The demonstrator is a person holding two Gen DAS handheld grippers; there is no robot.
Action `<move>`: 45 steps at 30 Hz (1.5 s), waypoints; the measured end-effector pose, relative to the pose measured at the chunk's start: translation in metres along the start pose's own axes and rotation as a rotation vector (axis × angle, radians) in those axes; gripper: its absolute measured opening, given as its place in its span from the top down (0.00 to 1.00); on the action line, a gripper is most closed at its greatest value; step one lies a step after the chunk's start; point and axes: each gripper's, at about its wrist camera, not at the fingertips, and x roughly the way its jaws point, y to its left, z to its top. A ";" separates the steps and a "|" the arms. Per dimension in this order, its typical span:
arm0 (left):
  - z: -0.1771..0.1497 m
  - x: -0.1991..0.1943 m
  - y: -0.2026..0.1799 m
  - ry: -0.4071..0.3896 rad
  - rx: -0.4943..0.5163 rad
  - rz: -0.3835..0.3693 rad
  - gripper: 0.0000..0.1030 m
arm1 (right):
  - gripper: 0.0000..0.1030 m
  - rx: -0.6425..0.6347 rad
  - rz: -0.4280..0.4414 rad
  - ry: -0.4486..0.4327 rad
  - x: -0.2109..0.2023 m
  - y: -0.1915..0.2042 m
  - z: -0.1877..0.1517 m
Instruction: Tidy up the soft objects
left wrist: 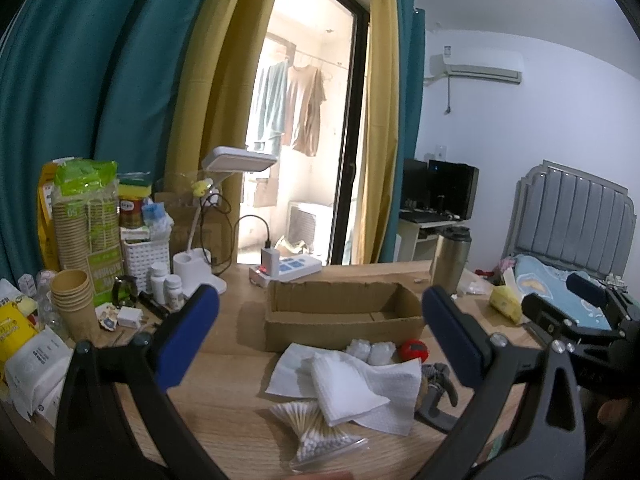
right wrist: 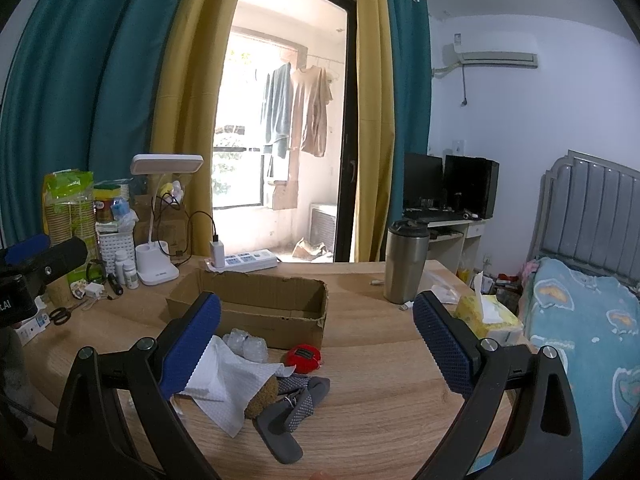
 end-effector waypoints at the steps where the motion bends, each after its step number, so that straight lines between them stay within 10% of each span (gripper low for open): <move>1: 0.000 0.000 0.000 0.001 0.001 -0.001 0.01 | 0.04 -0.002 -0.002 0.000 0.000 0.000 0.000; 27: -0.004 0.014 -0.002 0.037 0.005 0.000 0.01 | 0.04 0.014 0.000 0.026 0.008 -0.007 -0.009; 45: -0.069 0.093 0.016 0.403 0.064 0.024 0.01 | 0.04 -0.045 0.075 0.289 0.077 -0.001 -0.052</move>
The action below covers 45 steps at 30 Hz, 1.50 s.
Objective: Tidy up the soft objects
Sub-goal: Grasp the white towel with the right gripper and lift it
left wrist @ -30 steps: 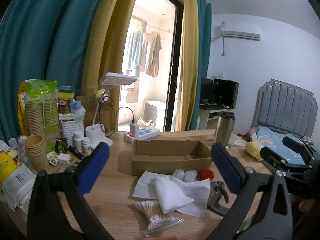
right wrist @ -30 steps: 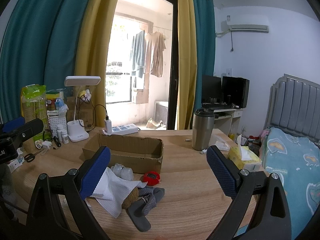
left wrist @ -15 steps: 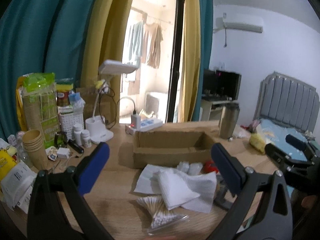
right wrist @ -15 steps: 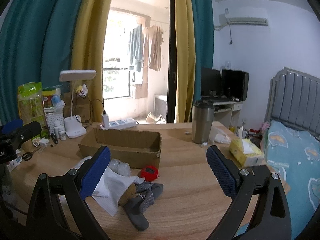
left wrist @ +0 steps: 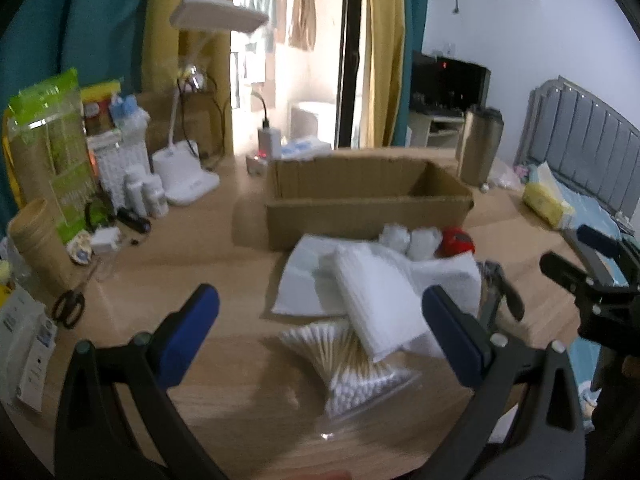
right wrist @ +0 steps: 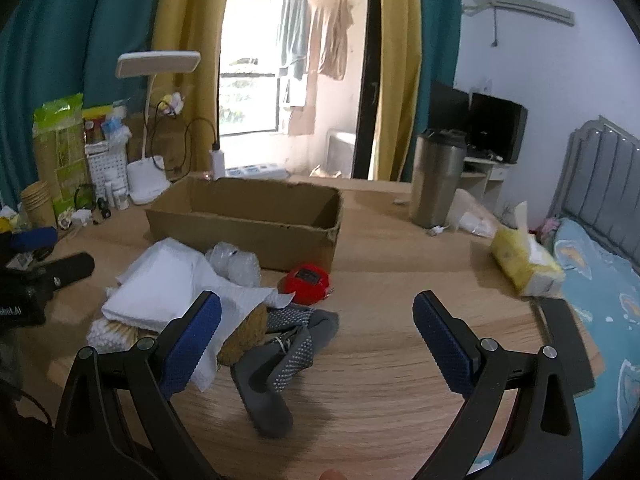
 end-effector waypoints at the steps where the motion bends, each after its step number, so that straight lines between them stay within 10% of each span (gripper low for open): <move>1: -0.003 0.003 0.001 0.016 0.001 0.002 0.01 | 0.04 -0.002 0.012 0.008 0.004 0.002 0.000; 28: -0.026 0.007 0.107 0.043 -0.156 0.074 0.01 | 0.19 -0.101 0.360 0.219 0.085 0.129 0.026; 31: -0.027 0.007 0.107 0.045 -0.157 0.078 0.01 | 0.34 -0.091 0.371 0.246 0.091 0.131 0.024; 35: -0.025 0.008 0.102 0.048 -0.148 0.074 0.01 | 0.86 -0.083 0.388 0.263 0.092 0.125 0.021; 45: -0.015 0.012 0.056 0.062 -0.049 0.041 0.01 | 0.92 -0.030 0.407 0.121 0.058 0.082 0.027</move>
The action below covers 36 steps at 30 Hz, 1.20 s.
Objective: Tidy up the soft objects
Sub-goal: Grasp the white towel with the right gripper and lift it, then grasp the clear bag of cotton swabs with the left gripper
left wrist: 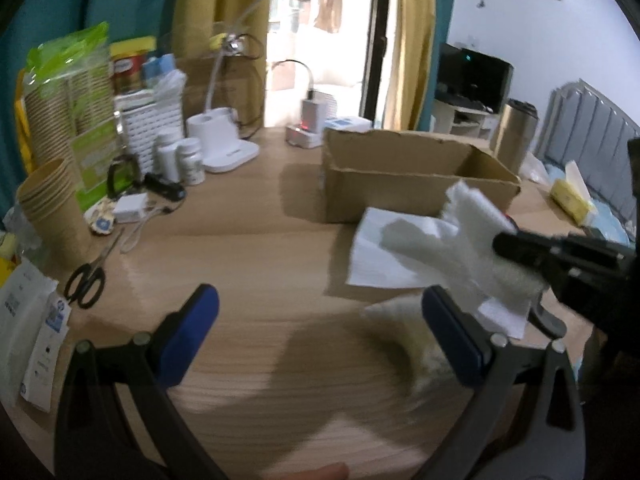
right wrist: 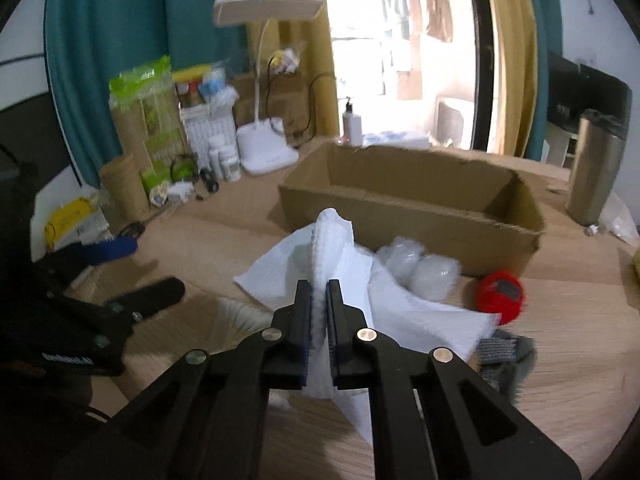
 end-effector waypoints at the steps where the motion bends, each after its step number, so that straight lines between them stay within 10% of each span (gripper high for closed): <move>1: 0.001 0.001 -0.006 0.005 0.011 -0.003 0.01 | 0.92 0.007 -0.001 -0.015 -0.005 -0.004 -0.001; 24: -0.010 0.045 -0.086 0.247 0.090 0.016 0.02 | 0.92 0.089 -0.094 -0.167 -0.068 -0.086 -0.039; 31: -0.017 0.057 -0.085 0.322 0.057 -0.025 0.43 | 0.92 0.097 -0.105 -0.166 -0.068 -0.092 -0.039; 36: -0.018 0.054 -0.088 0.314 0.075 -0.042 0.54 | 0.92 0.097 -0.109 -0.177 -0.069 -0.090 -0.037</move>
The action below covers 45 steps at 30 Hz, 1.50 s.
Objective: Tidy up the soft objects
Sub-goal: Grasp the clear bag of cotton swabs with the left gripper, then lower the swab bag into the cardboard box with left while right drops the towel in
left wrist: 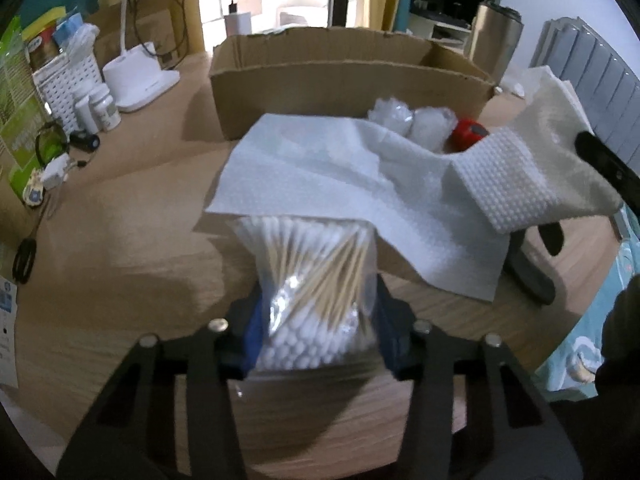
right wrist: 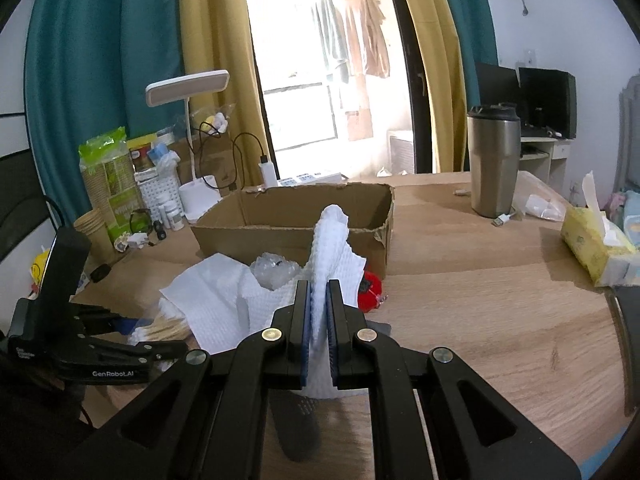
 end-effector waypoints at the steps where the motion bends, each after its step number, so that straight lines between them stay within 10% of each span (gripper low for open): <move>1: 0.000 -0.002 0.000 -0.004 0.004 -0.009 0.55 | 0.92 -0.002 -0.001 -0.005 -0.001 0.001 0.002; 30: 0.061 -0.070 0.024 -0.377 -0.078 -0.183 0.56 | 0.92 -0.104 0.004 -0.121 -0.011 0.021 0.054; 45: 0.104 -0.049 0.021 -0.409 -0.065 -0.189 0.56 | 0.92 -0.079 -0.027 -0.142 0.016 -0.012 0.079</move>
